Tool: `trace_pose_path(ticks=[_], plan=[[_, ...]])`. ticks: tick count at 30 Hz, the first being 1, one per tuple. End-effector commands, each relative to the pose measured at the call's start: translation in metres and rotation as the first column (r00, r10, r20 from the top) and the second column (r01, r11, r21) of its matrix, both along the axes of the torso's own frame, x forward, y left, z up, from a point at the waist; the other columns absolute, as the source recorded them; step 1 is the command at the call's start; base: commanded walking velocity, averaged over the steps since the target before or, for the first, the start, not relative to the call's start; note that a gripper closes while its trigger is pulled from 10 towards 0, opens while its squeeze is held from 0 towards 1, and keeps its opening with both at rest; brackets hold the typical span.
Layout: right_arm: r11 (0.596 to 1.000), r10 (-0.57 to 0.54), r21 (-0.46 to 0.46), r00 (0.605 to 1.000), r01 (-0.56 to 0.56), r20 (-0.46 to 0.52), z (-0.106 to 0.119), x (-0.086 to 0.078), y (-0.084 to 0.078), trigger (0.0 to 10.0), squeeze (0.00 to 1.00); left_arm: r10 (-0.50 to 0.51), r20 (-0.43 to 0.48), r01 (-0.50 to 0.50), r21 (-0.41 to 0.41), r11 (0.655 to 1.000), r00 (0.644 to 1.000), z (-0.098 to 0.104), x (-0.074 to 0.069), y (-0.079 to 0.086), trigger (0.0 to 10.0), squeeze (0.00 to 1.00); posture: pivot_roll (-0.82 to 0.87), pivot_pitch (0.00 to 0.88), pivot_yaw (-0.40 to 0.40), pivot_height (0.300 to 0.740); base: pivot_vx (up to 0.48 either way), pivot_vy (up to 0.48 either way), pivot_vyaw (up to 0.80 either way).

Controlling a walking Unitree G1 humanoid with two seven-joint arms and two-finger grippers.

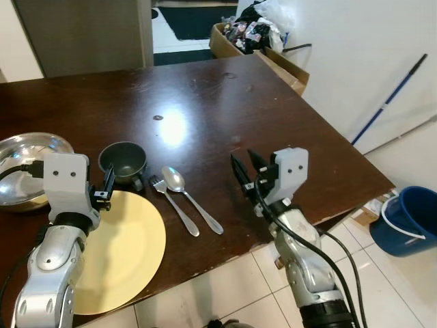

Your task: Setting the table

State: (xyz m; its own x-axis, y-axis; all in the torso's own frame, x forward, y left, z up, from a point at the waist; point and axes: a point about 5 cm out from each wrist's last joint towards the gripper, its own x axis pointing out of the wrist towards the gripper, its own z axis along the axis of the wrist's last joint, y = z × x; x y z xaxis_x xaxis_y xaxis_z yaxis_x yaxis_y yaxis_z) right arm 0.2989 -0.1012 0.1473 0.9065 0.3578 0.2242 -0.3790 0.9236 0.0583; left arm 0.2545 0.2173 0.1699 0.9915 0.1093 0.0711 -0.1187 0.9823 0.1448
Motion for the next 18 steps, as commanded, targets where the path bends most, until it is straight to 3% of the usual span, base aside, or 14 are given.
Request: trace_pose_path(ticks=[1,11,18], plan=[[1.000,-0.011,-0.015,1.000,0.011,0.012,0.000,-0.001,-0.002,10.0,0.00,0.001,-0.026,-0.001,-0.007,1.000,1.000,-0.008,0.001,0.000,10.0,0.00,0.00,0.005,-0.031,0.740,0.000,0.000,0.00],[0.995,-0.085,-0.042,0.995,0.086,0.045,0.005,-0.005,-0.017,10.0,0.00,-0.065,-0.026,0.064,-0.025,0.998,0.998,-0.011,0.013,-0.012,10.0,0.00,-0.05,0.000,-0.001,0.740,0.000,0.000,0.00],[0.996,-0.074,-0.043,0.997,0.075,0.028,0.002,-0.006,-0.016,10.0,0.00,-0.064,-0.018,0.063,-0.032,0.997,0.998,-0.010,0.014,-0.013,10.0,0.00,-0.04,0.000,-0.016,0.740,0.000,0.000,0.00]])
